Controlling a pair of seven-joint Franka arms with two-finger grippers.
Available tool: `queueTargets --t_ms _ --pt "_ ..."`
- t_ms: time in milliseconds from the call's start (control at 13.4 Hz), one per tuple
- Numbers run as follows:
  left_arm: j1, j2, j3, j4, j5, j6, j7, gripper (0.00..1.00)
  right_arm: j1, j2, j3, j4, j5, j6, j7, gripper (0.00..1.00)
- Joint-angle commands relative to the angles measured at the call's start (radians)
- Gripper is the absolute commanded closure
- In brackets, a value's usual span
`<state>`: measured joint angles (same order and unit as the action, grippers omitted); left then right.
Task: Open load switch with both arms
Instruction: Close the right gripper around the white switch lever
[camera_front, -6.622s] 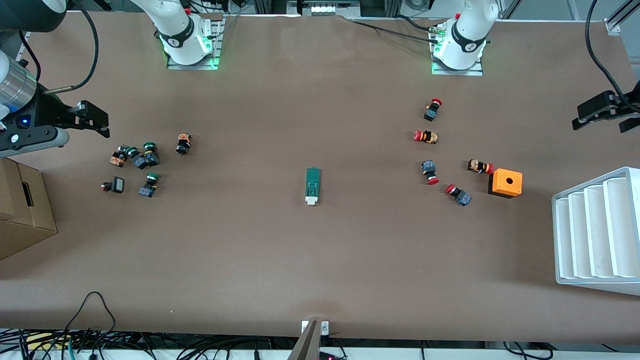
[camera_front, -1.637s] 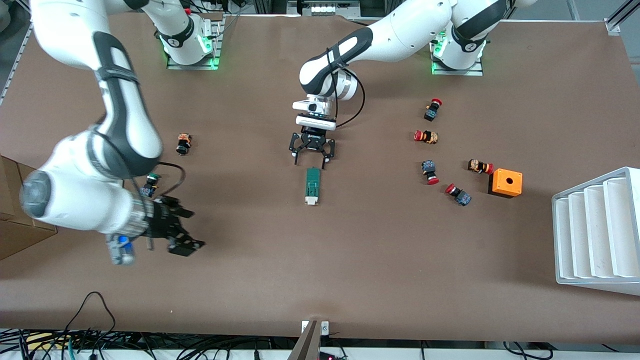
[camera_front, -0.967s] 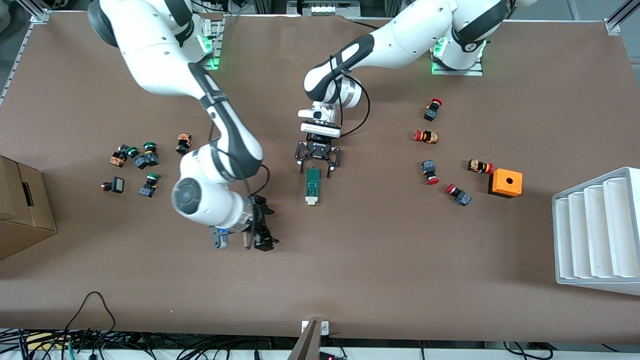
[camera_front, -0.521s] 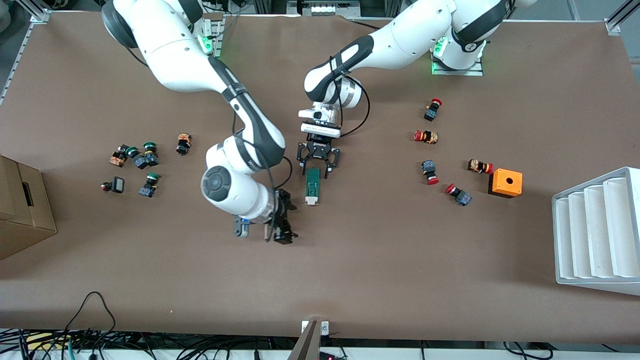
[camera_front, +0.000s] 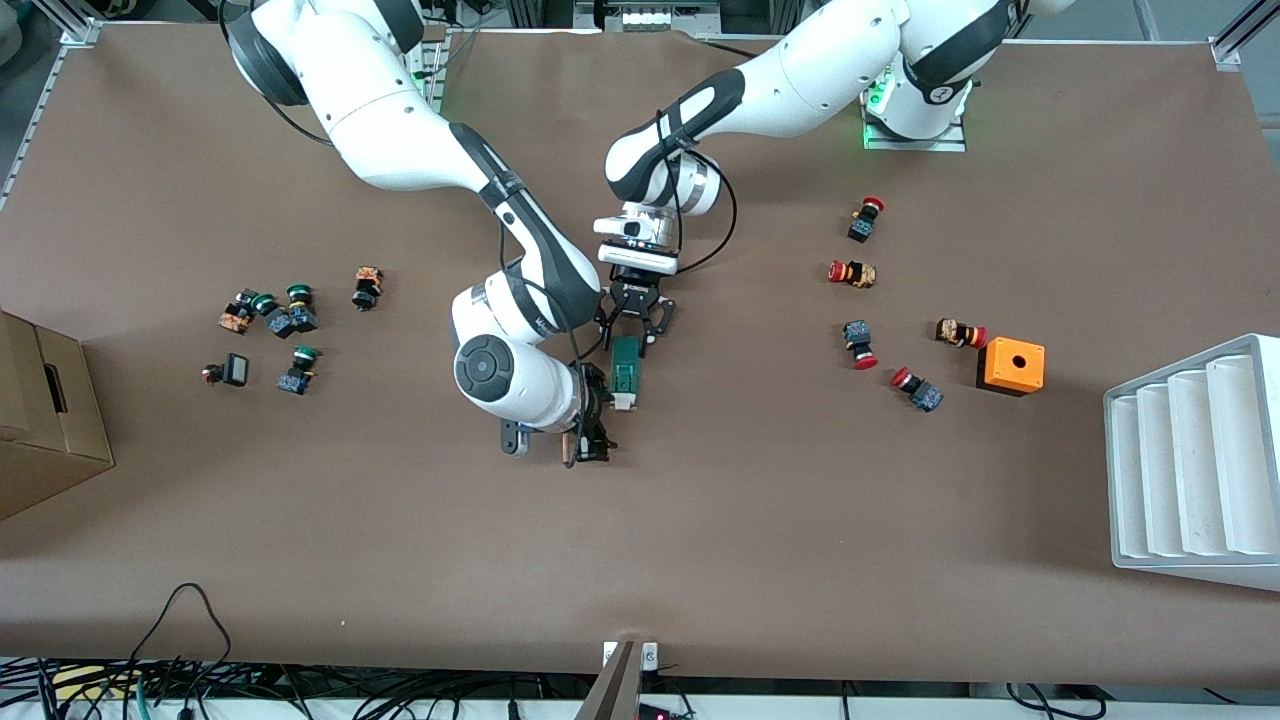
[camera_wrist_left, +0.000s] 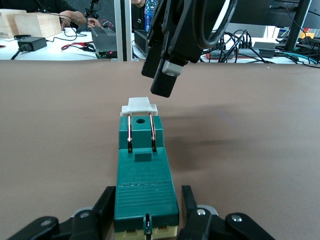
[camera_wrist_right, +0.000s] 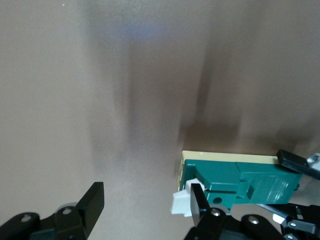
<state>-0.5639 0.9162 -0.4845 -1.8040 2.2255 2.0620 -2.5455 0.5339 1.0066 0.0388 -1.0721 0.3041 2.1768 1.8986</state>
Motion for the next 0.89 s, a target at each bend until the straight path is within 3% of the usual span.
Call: queueTargets --t_ms 0,818 --pt "-0.011 0.021 0.004 0.031 0.028 -0.01 -0.013 0.42 0.004 0.026 -0.002 0.064 0.007 -0.049 0.039 0.25" --pt "-0.011 0.021 0.004 0.031 0.031 -0.011 -0.015 0.48 0.044 0.056 -0.005 0.08 0.006 -0.029 0.116 0.32"
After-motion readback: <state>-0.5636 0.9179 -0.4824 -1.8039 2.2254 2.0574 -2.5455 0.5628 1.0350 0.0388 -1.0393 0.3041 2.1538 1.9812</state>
